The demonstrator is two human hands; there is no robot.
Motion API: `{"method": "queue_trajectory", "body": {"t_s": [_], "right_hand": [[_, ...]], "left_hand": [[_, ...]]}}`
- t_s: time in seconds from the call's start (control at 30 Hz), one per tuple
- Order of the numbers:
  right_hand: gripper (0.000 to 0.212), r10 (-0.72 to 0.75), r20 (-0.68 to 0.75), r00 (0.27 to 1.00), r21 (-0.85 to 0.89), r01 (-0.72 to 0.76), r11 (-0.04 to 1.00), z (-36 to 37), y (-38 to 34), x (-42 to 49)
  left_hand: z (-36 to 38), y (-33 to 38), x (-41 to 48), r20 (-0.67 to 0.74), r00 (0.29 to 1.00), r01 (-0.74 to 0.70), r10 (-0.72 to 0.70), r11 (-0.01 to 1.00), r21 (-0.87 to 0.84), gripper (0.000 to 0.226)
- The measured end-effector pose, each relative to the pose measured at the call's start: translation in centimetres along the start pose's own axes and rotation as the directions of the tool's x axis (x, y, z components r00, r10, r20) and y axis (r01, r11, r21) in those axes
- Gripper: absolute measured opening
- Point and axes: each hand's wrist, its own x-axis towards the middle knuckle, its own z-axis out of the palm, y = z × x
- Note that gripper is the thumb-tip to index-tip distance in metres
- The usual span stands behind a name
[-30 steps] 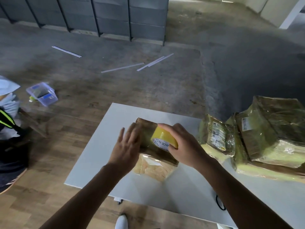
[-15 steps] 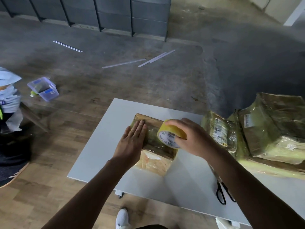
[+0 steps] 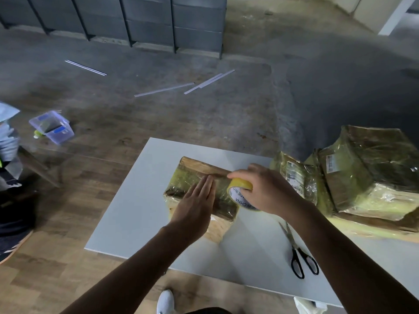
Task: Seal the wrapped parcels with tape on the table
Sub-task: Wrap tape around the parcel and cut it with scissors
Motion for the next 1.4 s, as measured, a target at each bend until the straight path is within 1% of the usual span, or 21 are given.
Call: {"method": "queue_trajectory", "body": {"t_s": [0.07, 0.13, 0.17, 0.3, 0.4, 0.47, 0.53, 0.63, 0.67, 0.73, 0.83, 0.93, 1.0, 1.03, 1.07, 1.13, 1.17, 1.23, 1.27, 1.33, 1.4], "right_hand": [[0.05, 0.008, -0.056, 0.998, 0.103, -0.002, 0.995, 0.3, 0.4, -0.5], [0.05, 0.049, -0.147, 0.988, 0.258, -0.009, 0.966, 0.9, 1.1, -1.2], [0.05, 0.06, -0.19, 0.98, 0.303, 0.001, 0.953, 1.5, 1.3, -1.7], [0.064, 0.066, -0.224, 0.972, 0.388, 0.027, 0.921, 3.9, 1.6, -3.2], [0.062, 0.09, -0.207, 0.974, 0.305, -0.023, 0.952, 3.3, 2.8, -3.6], [0.06, 0.119, -0.124, 0.985, 0.22, -0.09, 0.971, 3.0, 4.0, -4.6], [0.06, 0.152, -0.008, 0.988, 0.225, -0.147, 0.963, 3.7, 4.7, -5.9], [0.049, 0.162, 0.089, 0.983, 0.166, -0.175, 0.97, 5.0, 5.4, -7.4], [0.05, 0.175, 0.11, 0.978, 0.144, -0.19, 0.971, 5.3, 5.6, -7.7], [0.06, 0.197, 0.149, 0.969, 0.141, -0.218, 0.966, 5.6, 5.8, -8.1], [0.06, 0.209, 0.195, 0.958, 0.127, -0.236, 0.964, 6.7, 5.1, -7.3], [0.061, 0.232, 0.249, 0.94, 0.185, -0.282, 0.941, 8.3, 3.6, -6.1], [0.058, 0.245, 0.24, 0.939, 0.199, -0.295, 0.935, 8.8, 3.3, -5.6], [0.058, 0.242, 0.232, 0.942, 0.19, -0.288, 0.938, 8.9, 3.3, -5.5], [0.058, 0.238, 0.224, 0.945, 0.183, -0.281, 0.942, 8.9, 3.4, -5.5], [0.057, 0.236, 0.211, 0.948, 0.174, -0.274, 0.946, 8.9, 3.5, -5.3], [0.055, 0.236, 0.205, 0.95, 0.154, -0.27, 0.951, 8.9, 3.5, -5.2], [0.049, 0.24, 0.196, 0.951, 0.112, -0.264, 0.958, 8.9, 3.5, -5.0], [0.048, 0.234, 0.178, 0.956, 0.124, -0.258, 0.958, 8.9, 3.5, -5.0], [0.054, 0.22, 0.126, 0.967, 0.226, -0.244, 0.943, 9.1, 3.7, -5.4], [0.06, 0.24, 0.069, 0.968, 0.369, -0.248, 0.896, 9.2, 3.9, -5.8]], "left_hand": [[0.3, 0.7, 0.1, 0.001, 1.0, 0.017, -0.017, 0.998, -0.053, 0.073], [0.4, 0.5, 0.1, 0.011, 0.999, 0.043, -0.043, 0.997, -0.07, 0.079], [0.3, 0.3, 0.0, 0.025, 0.999, 0.044, -0.042, 0.996, -0.075, 0.081], [0.1, 0.0, 0.1, 0.088, 0.996, 0.038, -0.03, 0.996, -0.087, 0.086], [-0.2, -0.6, 0.2, 0.121, 0.992, 0.055, -0.042, 0.993, -0.101, 0.086], [-0.5, -1.0, 0.4, 0.133, 0.99, 0.064, -0.046, 0.988, -0.138, 0.082], [-0.8, -0.9, 0.4, 0.136, 0.99, 0.052, -0.031, 0.986, -0.156, 0.079], [-0.9, -0.5, 0.1, 0.136, 0.991, 0.014, 0.001, 0.994, -0.109, 0.08], [-0.9, -0.7, 0.1, 0.132, 0.991, 0.001, 0.014, 0.994, -0.112, 0.08], [-1.3, -0.9, 0.1, 0.137, 0.99, -0.003, 0.019, 0.993, -0.114, 0.079], [-2.3, 0.4, 0.8, 0.267, 0.963, 0.035, -0.037, 0.999, 0.01, 0.086], [-3.5, 2.8, 1.7, 0.381, 0.922, 0.034, -0.075, 0.993, 0.115, 0.091], [-3.9, 3.5, 2.2, 0.397, 0.912, 0.049, -0.104, 0.988, 0.147, 0.09], [-4.0, 3.7, 2.5, 0.337, 0.937, 0.038, -0.094, 0.985, 0.168, 0.088], [-4.0, 3.8, 2.6, 0.26, 0.965, -0.008, -0.044, 0.981, 0.193, 0.084], [-4.1, 4.6, 2.7, 0.259, 0.961, -0.163, 0.101, 0.959, 0.23, 0.072], [-3.9, 4.8, 2.7, 0.266, 0.952, -0.212, 0.15, 0.952, 0.22, 0.073], [-3.1, 5.1, 2.7, 0.296, 0.942, -0.216, 0.158, 0.961, 0.174, 0.076], [-3.5, 5.2, 3.0, 0.281, 0.95, -0.192, 0.139, 0.967, 0.17, 0.075], [-4.5, 5.2, 3.5, 0.228, 0.97, -0.123, 0.081, 0.977, 0.176, 0.067], [-4.4, 4.3, 3.5, 0.264, 0.962, -0.111, 0.068, 0.982, 0.151, 0.061]]}}
